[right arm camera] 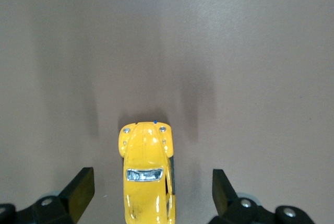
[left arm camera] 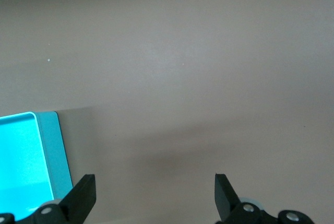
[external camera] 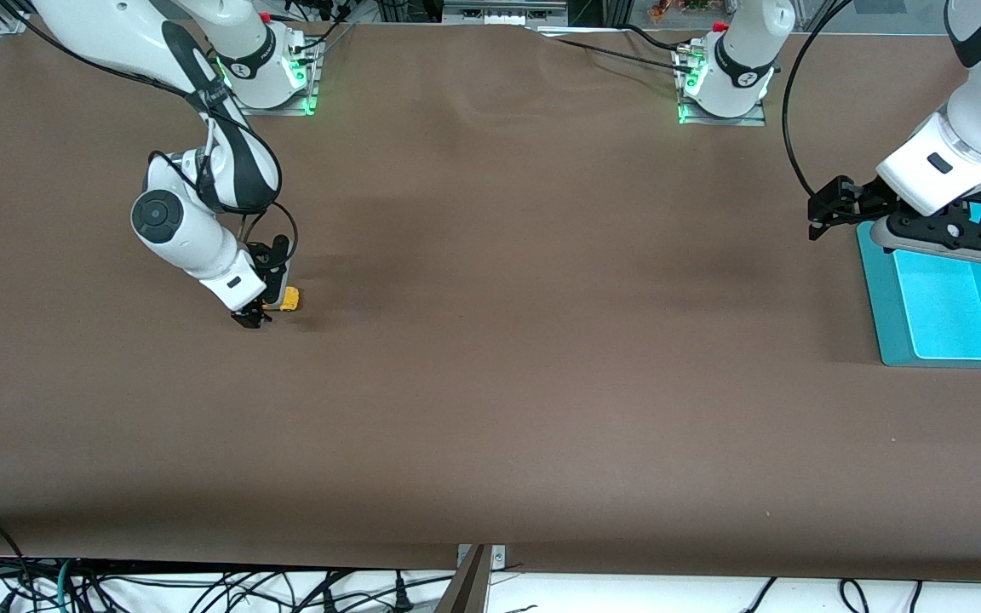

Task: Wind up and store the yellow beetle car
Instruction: 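Close the right gripper on the yellow car's body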

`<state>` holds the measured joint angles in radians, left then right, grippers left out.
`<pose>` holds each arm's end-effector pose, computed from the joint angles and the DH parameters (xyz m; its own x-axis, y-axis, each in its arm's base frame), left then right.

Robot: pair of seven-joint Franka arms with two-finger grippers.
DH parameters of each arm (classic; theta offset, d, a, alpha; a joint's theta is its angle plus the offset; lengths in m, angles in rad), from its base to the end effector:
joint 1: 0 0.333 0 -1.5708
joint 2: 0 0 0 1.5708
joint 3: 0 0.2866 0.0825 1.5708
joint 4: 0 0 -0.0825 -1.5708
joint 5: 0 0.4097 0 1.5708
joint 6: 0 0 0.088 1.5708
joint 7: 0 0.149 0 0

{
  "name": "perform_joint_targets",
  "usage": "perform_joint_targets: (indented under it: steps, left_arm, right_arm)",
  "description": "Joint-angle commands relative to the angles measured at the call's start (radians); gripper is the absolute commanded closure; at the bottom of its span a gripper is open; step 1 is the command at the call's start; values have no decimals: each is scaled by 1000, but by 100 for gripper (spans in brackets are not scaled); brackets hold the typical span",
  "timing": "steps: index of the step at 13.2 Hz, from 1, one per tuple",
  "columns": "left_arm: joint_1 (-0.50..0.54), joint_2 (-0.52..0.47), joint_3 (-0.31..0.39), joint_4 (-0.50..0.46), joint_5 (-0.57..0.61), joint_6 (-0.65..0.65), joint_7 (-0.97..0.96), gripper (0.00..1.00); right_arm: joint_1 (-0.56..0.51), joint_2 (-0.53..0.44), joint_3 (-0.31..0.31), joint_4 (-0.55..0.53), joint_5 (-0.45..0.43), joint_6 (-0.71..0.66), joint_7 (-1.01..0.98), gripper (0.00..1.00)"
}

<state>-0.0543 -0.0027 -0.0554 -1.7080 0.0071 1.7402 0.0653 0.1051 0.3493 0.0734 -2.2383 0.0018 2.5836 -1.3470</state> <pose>0.5885 -0.0639 0.5008 0.9839 -0.1752 0.0343 -0.1750 -0.9845 -0.0095 0.5397 0.1003 0.1202 0.0513 0.9984 0.0247 0.9987 -0.0511 -0.0089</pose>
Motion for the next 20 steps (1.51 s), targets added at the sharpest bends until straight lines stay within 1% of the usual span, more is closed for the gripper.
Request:
perform_joint_targets:
  steps: [1, 2, 3, 6, 8, 9, 10, 12, 14, 16, 19, 20]
  left_arm:
    - [-1, -14, 0, -9, 2, 1, -6, 0]
    - [-1, -14, 0, -9, 2, 1, -6, 0]
    - [-1, -14, 0, -9, 2, 1, -6, 0]
    - [-1, -14, 0, -9, 2, 1, -6, 0]
    - [-1, -14, 0, -9, 2, 1, -6, 0]
    - [-1, -14, 0, -9, 2, 1, -6, 0]
    - [-1, -14, 0, -9, 2, 1, -6, 0]
    - [-1, -14, 0, -9, 2, 1, -6, 0]
    - [-1, -14, 0, -9, 2, 1, -6, 0]
    - [-2, -14, 0, -9, 2, 1, -6, 0]
    - [-2, -14, 0, -9, 2, 1, -6, 0]
    - [-2, -14, -1, -9, 2, 1, -7, 0]
  right_arm:
    - [-22, -12, 2, -52, 7, 42, -55, 0]
    - [-31, -12, 2, -63, 7, 53, -70, 2]
    - [-33, -13, 2, -67, 7, 58, -77, 11]
    - [-33, -15, 2, -72, 7, 56, -77, 51]
    - [-33, -15, 2, -72, 7, 56, -77, 84]
    - [-33, -16, 2, -70, 4, 55, -89, 93]
    - [-33, -21, 3, -64, 3, 50, -116, 94]
    - [-35, -42, 20, -49, 3, 38, -185, 94]
    - [-35, -42, 23, -49, 3, 38, -211, 93]
    - [-35, -32, 22, -49, 4, 50, -213, 93]
    - [-60, 25, 20, -49, 4, 107, -225, 93]
    - [-61, 30, 20, -49, 6, 112, -228, 93]
